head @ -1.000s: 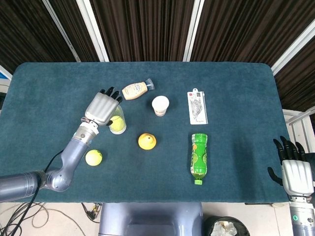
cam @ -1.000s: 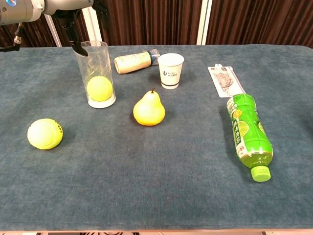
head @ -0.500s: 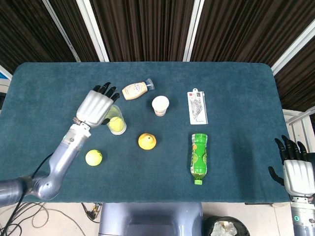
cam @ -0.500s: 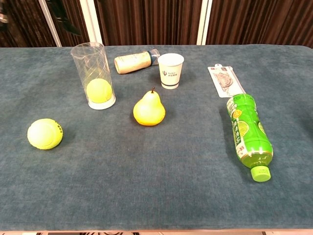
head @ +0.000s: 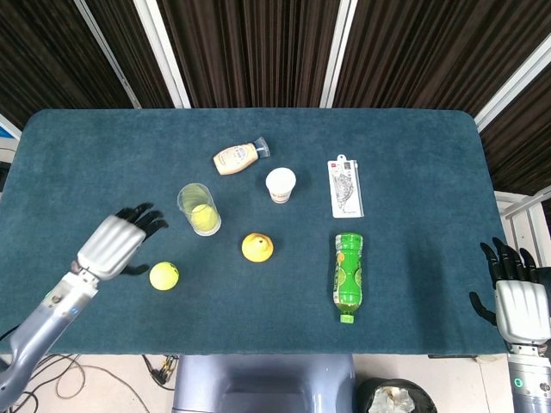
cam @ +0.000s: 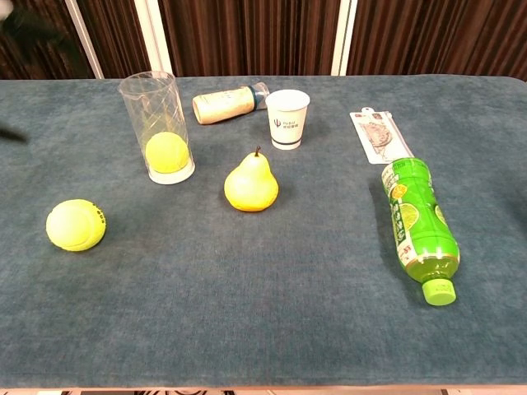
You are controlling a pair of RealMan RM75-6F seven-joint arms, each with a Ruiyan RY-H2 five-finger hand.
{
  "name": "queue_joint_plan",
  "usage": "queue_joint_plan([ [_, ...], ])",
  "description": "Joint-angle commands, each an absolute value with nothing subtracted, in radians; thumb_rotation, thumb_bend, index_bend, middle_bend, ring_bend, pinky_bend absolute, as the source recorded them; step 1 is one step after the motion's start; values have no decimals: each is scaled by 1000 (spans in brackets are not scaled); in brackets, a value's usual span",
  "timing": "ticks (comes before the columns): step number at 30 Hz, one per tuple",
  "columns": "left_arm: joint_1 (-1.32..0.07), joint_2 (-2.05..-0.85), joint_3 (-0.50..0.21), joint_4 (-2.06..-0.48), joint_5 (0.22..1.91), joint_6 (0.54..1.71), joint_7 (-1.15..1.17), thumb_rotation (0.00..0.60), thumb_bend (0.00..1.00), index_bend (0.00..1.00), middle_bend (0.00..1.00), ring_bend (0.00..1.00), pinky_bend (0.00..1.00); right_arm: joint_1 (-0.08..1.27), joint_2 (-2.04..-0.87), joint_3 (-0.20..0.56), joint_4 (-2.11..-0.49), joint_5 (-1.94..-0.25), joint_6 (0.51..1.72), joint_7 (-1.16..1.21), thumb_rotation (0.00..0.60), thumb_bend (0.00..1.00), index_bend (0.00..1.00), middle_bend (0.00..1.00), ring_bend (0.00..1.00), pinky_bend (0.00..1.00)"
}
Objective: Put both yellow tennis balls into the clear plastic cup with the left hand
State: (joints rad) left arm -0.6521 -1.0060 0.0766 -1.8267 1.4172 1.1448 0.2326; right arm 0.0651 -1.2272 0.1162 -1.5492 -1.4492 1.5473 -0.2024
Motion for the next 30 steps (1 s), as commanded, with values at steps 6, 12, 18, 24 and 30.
queue_joint_plan([
  [6, -575, -1049, 165, -1664, 1540, 1120, 97, 600, 4, 274, 206, 114, 294, 65, -1227, 118, -1549, -1444, 1544, -201, 600, 340, 119, 75, 121, 87],
  [12, -591, -1120, 148, -1604, 1534, 1057, 90, 600, 5, 266, 189, 88, 264, 64, -1224, 119, -1549, -1445, 1547, -196, 600, 340, 119, 75, 121, 87],
  [18, -604, -1191, 119, -1552, 1503, 1003, 74, 600, 5, 260, 164, 61, 250, 61, -1218, 121, -1552, -1446, 1553, -190, 600, 339, 119, 75, 121, 87],
  [24, -622, -1260, 100, -1509, 1496, 962, 86, 600, 5, 259, 158, 50, 248, 61, -1216, 120, -1552, -1447, 1551, -190, 600, 341, 118, 75, 121, 87],
  [30, -631, -1319, 97, -1466, 1509, 940, 149, 600, 11, 254, 176, 134, 418, 61, -1216, 120, -1553, -1446, 1551, -190, 600, 341, 119, 75, 121, 87],
])
